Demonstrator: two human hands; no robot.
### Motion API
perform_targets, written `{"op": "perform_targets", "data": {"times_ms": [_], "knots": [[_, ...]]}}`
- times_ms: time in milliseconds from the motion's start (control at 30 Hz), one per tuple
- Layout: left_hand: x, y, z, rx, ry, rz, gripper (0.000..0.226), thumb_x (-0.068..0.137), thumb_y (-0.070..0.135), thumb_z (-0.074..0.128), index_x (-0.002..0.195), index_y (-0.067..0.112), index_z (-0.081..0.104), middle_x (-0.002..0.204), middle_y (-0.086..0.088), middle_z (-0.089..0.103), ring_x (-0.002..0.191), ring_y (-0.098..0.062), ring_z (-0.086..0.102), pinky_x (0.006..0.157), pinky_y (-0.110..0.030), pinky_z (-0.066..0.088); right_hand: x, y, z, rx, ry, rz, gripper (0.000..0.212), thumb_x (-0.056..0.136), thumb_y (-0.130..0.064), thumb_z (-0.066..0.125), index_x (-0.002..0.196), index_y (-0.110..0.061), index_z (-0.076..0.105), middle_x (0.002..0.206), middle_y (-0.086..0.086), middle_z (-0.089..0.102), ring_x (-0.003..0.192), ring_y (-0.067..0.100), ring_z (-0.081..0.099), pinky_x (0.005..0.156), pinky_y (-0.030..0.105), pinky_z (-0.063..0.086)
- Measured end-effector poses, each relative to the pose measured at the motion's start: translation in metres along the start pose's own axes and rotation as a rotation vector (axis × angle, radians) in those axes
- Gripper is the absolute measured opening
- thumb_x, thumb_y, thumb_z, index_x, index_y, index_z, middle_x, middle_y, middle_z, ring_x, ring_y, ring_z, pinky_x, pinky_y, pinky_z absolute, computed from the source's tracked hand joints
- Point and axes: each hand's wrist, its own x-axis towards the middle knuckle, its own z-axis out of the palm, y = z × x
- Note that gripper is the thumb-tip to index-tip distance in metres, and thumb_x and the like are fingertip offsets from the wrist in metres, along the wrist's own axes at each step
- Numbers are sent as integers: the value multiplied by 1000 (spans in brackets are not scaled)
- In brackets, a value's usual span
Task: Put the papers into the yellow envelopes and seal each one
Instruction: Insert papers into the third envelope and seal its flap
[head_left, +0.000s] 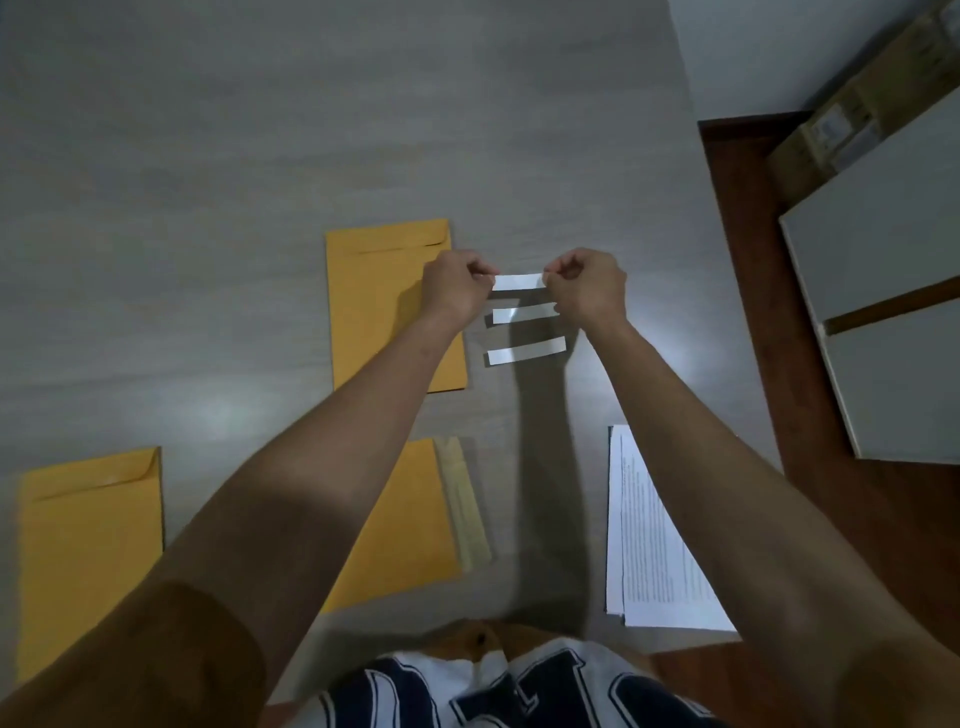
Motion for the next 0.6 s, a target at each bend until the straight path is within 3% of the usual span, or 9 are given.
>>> {"op": "perform_targets", "data": {"times_ms": [200, 333, 433, 600], "knots": [[9, -4, 11, 61, 19, 13, 19, 82, 1, 61, 89, 9, 77, 95, -3, 75, 92, -16, 67, 86, -26, 52, 14, 5, 5, -64, 3, -16, 11, 83, -5, 64, 88, -10, 73, 80, -1, 70, 75, 15, 68, 79, 31, 59], [10, -7, 11, 113, 26, 54, 17, 81, 0, 65, 91, 8, 76, 97, -5, 73, 95, -18, 65, 86, -33, 54, 14, 5, 4, -104, 21, -40, 15, 83, -7, 64, 97, -8, 71, 91, 3, 72, 78, 10, 64, 76, 15, 50], [1, -10, 3, 135, 48, 76, 20, 83, 1, 63, 94, 13, 75, 107, -6, 66, 95, -18, 64, 89, -32, 53, 2, 2, 0, -105, 31, -54, 16, 84, -8, 65, 99, -8, 69, 87, 2, 68, 78, 8, 61, 71, 7, 42], [-19, -15, -13, 173, 46, 90, 23, 83, 5, 60, 98, 16, 74, 110, -8, 62, 97, -21, 61, 83, -28, 49, -28, 3, -1, -111, 24, -45, 18, 84, -10, 64, 102, -11, 69, 87, 2, 67, 79, 10, 60, 76, 15, 47]]}}
